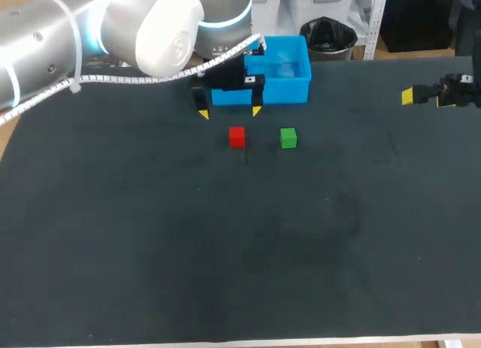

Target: Use the left arm to pick the red cube and place it into the blue plastic box first, then use the right arm to grasp the green cube and put it into the same blue plastic box after the first action is fully finished.

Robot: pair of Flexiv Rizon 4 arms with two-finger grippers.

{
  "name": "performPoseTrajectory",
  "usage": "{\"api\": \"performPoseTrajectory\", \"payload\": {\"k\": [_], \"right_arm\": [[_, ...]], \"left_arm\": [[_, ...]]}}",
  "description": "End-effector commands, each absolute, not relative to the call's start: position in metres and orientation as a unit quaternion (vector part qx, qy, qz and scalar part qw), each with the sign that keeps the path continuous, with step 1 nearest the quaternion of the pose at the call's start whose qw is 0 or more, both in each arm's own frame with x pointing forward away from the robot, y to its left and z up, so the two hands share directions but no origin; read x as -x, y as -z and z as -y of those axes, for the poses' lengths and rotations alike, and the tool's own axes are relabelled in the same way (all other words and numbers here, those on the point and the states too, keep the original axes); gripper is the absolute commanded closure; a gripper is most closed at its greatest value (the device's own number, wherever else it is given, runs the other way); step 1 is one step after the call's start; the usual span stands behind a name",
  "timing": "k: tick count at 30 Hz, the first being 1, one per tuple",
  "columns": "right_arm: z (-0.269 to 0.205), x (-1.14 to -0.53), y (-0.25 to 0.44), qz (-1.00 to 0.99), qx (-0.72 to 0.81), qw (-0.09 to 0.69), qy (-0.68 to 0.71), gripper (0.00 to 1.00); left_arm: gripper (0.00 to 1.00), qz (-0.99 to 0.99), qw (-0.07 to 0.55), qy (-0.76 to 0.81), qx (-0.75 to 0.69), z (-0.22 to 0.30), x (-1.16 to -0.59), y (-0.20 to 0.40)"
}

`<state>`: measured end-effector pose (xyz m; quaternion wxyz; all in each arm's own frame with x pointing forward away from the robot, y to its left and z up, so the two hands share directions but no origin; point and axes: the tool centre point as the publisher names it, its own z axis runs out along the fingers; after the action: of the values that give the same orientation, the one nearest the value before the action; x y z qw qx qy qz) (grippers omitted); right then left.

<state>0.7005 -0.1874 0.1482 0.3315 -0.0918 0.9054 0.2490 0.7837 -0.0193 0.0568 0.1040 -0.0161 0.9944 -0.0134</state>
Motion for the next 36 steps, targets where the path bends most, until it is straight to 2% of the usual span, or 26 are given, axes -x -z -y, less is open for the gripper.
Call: {"api": "performPoseTrajectory", "payload": {"k": [1,28,29,30,31,32,33,36], "right_arm": [[0.186,-0.700,-0.149,-0.907,0.090,0.331,-0.246,0.00],[0.186,-0.700,-0.149,-0.907,0.090,0.331,-0.246,0.00],[0.186,-0.700,-0.149,-0.907,0.090,0.331,-0.246,0.00],[0.186,-0.700,-0.149,-0.907,0.090,0.331,-0.246,0.00],[0.186,-0.700,-0.149,-0.907,0.090,0.331,-0.246,0.00],[0.186,-0.700,-0.149,-0.907,0.090,0.331,-0.246,0.00],[0.186,-0.700,-0.149,-0.907,0.090,0.331,-0.246,0.00],[0.186,-0.700,-0.149,-0.907,0.090,0.331,-0.246,0.00]], "left_arm": [[0.00,-0.995,0.099,0.010,0.015,0.022,-0.788,-0.045],[0.00,-0.997,0.074,-0.012,0.020,0.024,-0.788,0.012],[0.23,-0.997,0.073,-0.012,0.020,0.024,-0.788,0.013],[0.53,-0.997,0.072,-0.013,0.021,0.024,-0.787,0.015],[0.61,-0.997,0.071,-0.013,0.022,0.023,-0.788,0.016],[0.83,-0.997,0.070,-0.013,0.022,0.023,-0.787,0.017],[1.00,-0.997,0.070,-0.013,0.022,0.023,-0.787,0.019],[1.00,-0.997,0.068,-0.014,0.024,0.022,-0.787,0.021]]}}
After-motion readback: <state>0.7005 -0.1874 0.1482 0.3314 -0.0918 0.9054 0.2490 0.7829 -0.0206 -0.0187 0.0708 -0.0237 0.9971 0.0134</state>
